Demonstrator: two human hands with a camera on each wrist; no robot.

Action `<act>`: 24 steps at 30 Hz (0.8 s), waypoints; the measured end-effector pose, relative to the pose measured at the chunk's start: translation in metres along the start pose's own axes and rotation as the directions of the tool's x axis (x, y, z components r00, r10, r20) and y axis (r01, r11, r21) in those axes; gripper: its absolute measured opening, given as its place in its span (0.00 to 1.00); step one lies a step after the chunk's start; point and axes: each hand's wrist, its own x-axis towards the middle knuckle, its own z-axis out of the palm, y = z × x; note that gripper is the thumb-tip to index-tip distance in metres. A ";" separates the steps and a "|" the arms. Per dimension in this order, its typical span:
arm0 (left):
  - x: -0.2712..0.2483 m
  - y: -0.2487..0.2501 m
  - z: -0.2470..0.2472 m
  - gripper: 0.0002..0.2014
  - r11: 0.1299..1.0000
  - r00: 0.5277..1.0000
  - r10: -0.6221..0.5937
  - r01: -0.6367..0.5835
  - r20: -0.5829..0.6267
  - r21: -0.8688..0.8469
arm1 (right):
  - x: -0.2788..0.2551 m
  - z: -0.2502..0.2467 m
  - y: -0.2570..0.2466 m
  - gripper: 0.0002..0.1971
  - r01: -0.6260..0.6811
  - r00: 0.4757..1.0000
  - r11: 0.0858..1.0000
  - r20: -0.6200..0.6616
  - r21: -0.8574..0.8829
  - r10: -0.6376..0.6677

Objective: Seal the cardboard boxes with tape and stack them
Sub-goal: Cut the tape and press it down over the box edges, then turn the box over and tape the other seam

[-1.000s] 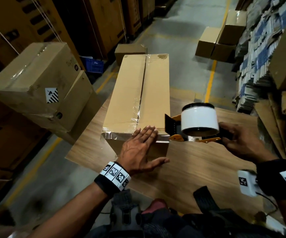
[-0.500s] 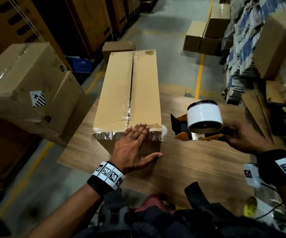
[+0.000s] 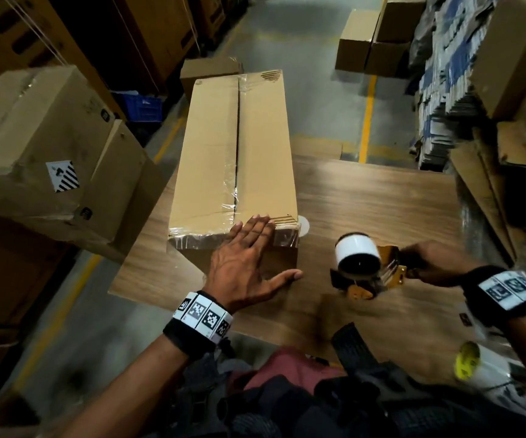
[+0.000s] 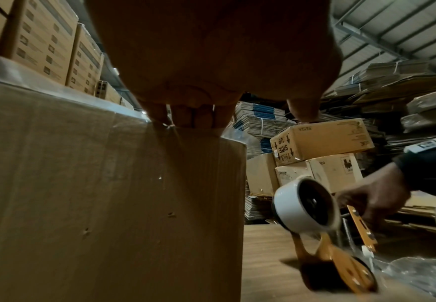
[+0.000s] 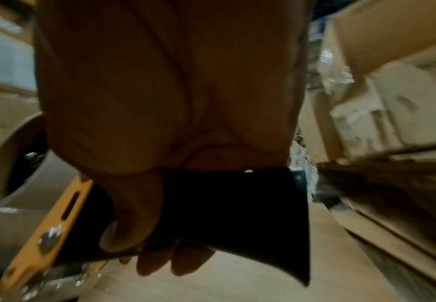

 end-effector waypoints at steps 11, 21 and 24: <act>0.004 0.006 -0.007 0.54 1.000 1.000 -0.006 0.006 0.004 0.008 | 0.013 0.077 -0.017 0.02 -0.151 0.972 0.666 -0.014 0.731 0.236; 0.022 0.023 -0.036 0.52 0.991 0.994 0.007 -0.021 0.107 0.132 | 0.025 0.107 -0.029 0.19 -0.264 0.952 0.595 0.108 0.759 0.285; 0.023 0.024 -0.035 0.51 0.992 0.992 0.012 -0.028 0.123 0.126 | 0.020 0.094 -0.028 0.31 -0.300 0.949 0.830 0.062 0.470 0.308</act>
